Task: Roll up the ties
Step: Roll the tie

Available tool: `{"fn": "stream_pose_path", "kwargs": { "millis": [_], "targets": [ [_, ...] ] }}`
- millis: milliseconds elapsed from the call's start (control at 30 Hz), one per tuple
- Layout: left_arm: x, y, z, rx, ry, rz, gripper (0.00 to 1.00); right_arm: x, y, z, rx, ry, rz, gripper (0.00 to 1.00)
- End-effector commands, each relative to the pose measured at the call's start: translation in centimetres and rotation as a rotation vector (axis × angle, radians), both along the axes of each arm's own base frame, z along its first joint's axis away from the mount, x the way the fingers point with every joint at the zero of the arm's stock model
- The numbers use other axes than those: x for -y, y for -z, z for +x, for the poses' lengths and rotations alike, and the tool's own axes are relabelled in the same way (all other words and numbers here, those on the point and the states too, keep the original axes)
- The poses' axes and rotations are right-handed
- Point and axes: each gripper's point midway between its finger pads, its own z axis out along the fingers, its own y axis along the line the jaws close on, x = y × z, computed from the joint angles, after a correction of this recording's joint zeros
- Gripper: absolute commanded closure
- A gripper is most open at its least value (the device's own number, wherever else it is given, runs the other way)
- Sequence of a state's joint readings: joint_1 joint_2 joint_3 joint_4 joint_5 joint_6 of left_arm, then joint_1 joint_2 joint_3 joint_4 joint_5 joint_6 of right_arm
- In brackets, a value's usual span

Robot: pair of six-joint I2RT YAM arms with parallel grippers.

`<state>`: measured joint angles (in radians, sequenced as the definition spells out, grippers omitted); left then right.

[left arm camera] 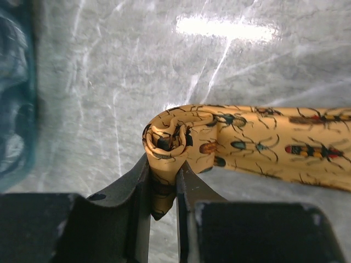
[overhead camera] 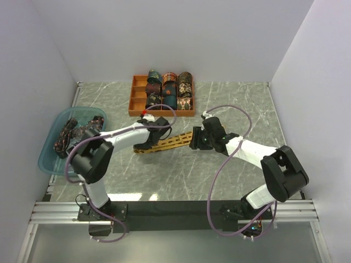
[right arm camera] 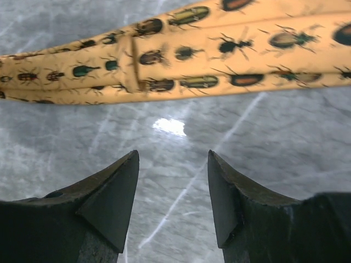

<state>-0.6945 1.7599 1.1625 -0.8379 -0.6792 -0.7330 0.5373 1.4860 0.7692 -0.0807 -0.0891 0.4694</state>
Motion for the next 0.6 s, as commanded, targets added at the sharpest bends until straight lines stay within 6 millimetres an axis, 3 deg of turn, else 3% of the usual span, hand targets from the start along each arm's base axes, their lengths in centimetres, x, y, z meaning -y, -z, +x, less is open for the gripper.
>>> {"fn": "stream_pose_path", "kwargs": {
  "millis": [0,233,567],
  "targets": [
    [0.0,-1.3,0.9,0.016,0.025,0.128,0.99,1.0,-1.2,0.5,0.055,0.024,-0.005,0.40],
    [2.7,0.2,1.2,-0.040,0.091,0.200,0.86,1.8,-1.2,0.0,0.059,0.037,0.001,0.40],
    [5.8,0.4,1.1,-0.063,0.146,0.227,0.66,2.1,-0.8,-0.7,0.047,0.035,0.015,0.40]
  ]
}}
